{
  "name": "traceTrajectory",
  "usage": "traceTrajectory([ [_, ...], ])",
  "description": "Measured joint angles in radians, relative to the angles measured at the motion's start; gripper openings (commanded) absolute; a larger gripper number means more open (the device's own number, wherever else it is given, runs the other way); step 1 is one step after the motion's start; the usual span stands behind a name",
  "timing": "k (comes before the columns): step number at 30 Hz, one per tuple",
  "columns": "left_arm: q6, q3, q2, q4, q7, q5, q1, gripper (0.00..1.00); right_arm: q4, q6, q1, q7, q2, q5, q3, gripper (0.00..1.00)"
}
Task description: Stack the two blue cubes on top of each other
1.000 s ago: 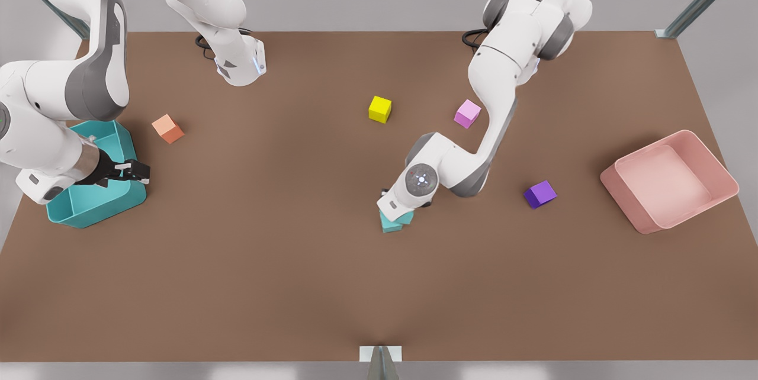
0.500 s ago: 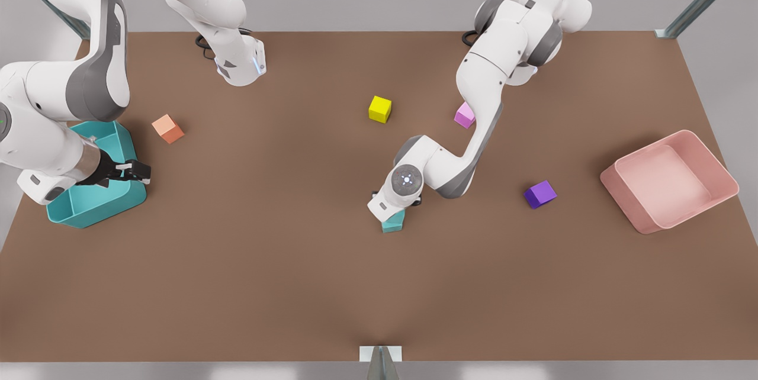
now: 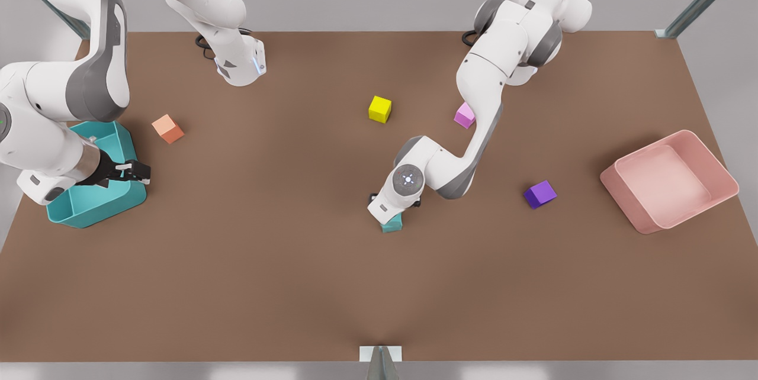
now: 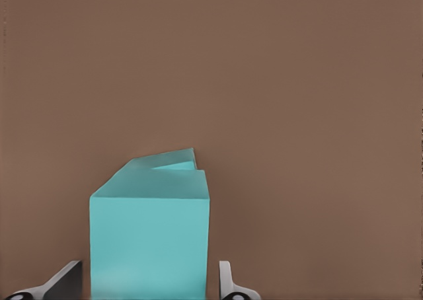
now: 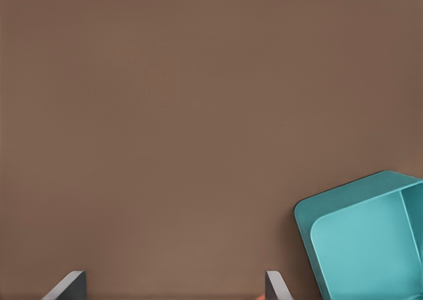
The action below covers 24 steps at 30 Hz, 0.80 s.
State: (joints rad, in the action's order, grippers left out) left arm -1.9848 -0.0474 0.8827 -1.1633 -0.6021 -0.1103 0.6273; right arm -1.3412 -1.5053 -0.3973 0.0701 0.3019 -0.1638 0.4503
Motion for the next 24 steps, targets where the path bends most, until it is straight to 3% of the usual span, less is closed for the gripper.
traceTrajectory([
  [8,0.036,-0.014,-0.016,-0.002,-0.026,-0.006,0.003,1.0,0.0,0.0,-0.002,0.0,0.0,-0.001,0.0,1.0],
  [14,0.153,-0.019,-0.104,0.0,-0.052,-0.007,-0.002,1.0,0.001,0.0,-0.002,0.0,0.0,-0.001,0.0,1.0],
  [16,0.266,-0.003,-0.243,0.001,-0.052,0.017,-0.106,1.0,0.001,0.0,-0.002,0.0,0.0,-0.001,0.0,1.0],
  [18,0.392,0.006,-0.397,0.001,-0.005,0.081,-0.308,1.0,0.001,0.0,-0.002,0.0,0.0,-0.001,0.0,1.0],
  [20,0.48,-0.04,-0.556,-0.08,0.063,0.132,-0.468,1.0,0.0,0.0,-0.002,0.0,0.0,0.0,0.0,1.0],
  [24,0.601,-0.067,-0.642,-0.134,0.182,0.188,-0.54,1.0,0.0,0.0,-0.002,0.0,0.0,0.0,0.0,1.0],
])
